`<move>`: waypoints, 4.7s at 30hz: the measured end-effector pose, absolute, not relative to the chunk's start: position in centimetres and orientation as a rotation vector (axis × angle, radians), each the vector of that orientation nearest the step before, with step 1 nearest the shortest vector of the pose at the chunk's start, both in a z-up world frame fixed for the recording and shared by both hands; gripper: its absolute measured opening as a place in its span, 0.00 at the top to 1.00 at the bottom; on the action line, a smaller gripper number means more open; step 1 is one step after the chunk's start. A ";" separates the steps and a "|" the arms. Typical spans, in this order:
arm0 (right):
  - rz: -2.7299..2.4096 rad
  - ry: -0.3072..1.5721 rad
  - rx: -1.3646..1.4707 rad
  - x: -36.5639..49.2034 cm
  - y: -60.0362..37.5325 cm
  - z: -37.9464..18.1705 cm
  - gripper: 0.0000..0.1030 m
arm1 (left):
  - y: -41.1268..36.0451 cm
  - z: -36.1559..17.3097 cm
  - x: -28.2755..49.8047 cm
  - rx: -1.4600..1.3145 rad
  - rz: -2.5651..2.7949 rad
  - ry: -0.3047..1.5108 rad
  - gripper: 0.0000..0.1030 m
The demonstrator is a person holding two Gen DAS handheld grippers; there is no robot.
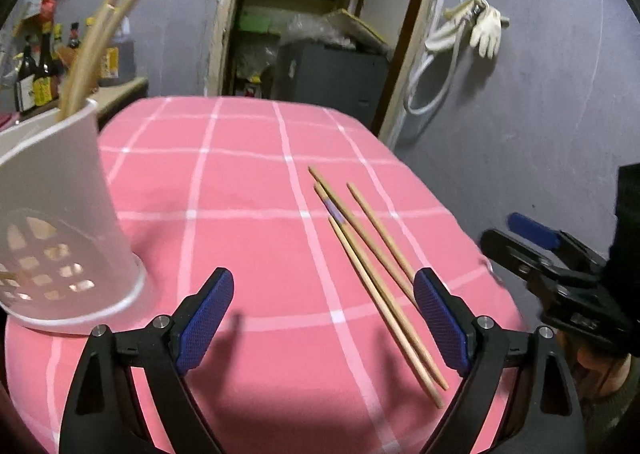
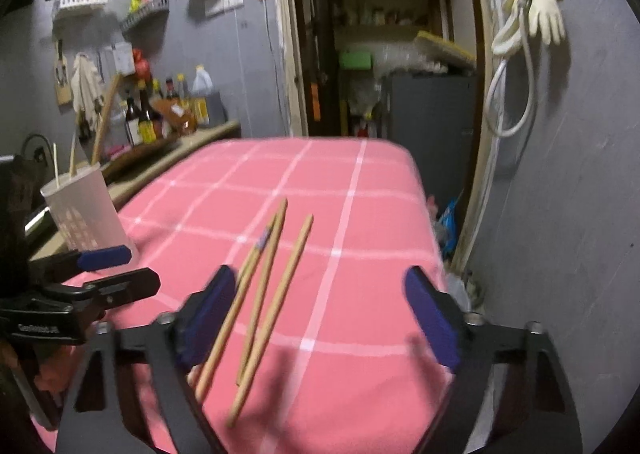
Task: Organize utensils
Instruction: 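Move both open tools back to the remaining chopsticks on the cloth, then close the left tool on one chopstick while the right tool grasps another, then lift both held chopsticks and lower them into the white holder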
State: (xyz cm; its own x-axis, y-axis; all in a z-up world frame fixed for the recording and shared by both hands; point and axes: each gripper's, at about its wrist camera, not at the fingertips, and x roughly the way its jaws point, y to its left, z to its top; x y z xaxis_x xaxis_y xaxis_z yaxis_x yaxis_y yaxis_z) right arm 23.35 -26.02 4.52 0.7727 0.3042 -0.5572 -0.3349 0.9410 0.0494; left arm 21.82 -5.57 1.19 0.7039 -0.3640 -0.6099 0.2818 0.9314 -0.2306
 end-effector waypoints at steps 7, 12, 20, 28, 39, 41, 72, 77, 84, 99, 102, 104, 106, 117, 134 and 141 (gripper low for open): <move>0.415 0.706 -0.033 24.7 -26.1 2.9 0.51 | -6.7 -0.2 23.2 -0.114 -0.427 0.821 0.46; 0.444 0.741 -0.049 25.4 -25.6 2.5 0.56 | -7.2 -1.2 24.4 -0.122 -0.451 0.884 0.59; 0.464 0.781 -0.045 26.4 -25.4 2.2 0.64 | -8.5 -2.0 25.6 -0.077 -0.438 0.926 0.80; 0.481 0.824 -0.019 27.4 -24.9 1.8 0.72 | -8.3 -2.4 26.9 -0.105 -0.420 0.965 0.91; 0.507 0.886 -0.056 28.2 -23.7 0.9 0.72 | -8.1 -1.4 26.1 -0.144 -0.479 0.962 0.86; 0.502 0.891 -0.074 28.3 -23.5 0.9 0.72 | -8.5 -1.5 26.3 -0.137 -0.481 0.975 0.86; 0.510 0.923 -0.063 28.9 -23.4 0.6 0.81 | -8.7 -1.9 28.9 -0.280 -0.507 1.079 0.94; 0.514 0.945 -0.023 29.4 -23.9 0.5 0.91 | -8.5 -1.8 28.9 -0.288 -0.503 1.085 0.95; 0.490 0.943 -0.047 28.5 -24.8 0.8 0.92 | -6.8 -1.7 28.5 -0.288 -0.488 1.093 0.97; 0.430 0.999 -0.098 29.4 -23.6 0.7 0.94 | -7.9 -1.5 27.0 -0.145 -0.445 1.081 0.97; 0.444 0.981 0.029 29.0 -24.7 0.9 0.95 | -6.9 -1.2 26.1 -0.147 -0.443 1.039 0.97; 0.452 0.944 0.100 28.5 -25.1 1.2 0.95 | -6.3 -0.6 25.5 -0.146 -0.425 0.996 0.97; 0.471 0.893 0.168 27.6 -25.1 1.8 0.95 | -5.4 0.3 24.6 -0.145 -0.416 0.938 0.97; 0.646 0.439 0.419 22.8 -20.5 6.1 0.95 | -0.2 5.5 19.5 -0.162 -0.295 0.583 0.97; 0.804 0.064 0.523 25.0 -8.8 11.7 0.95 | 12.9 12.9 17.7 -0.281 -0.017 0.198 0.97; 0.779 0.022 0.553 26.6 -6.2 11.1 0.95 | 18.9 13.3 19.1 -0.359 0.064 0.097 0.97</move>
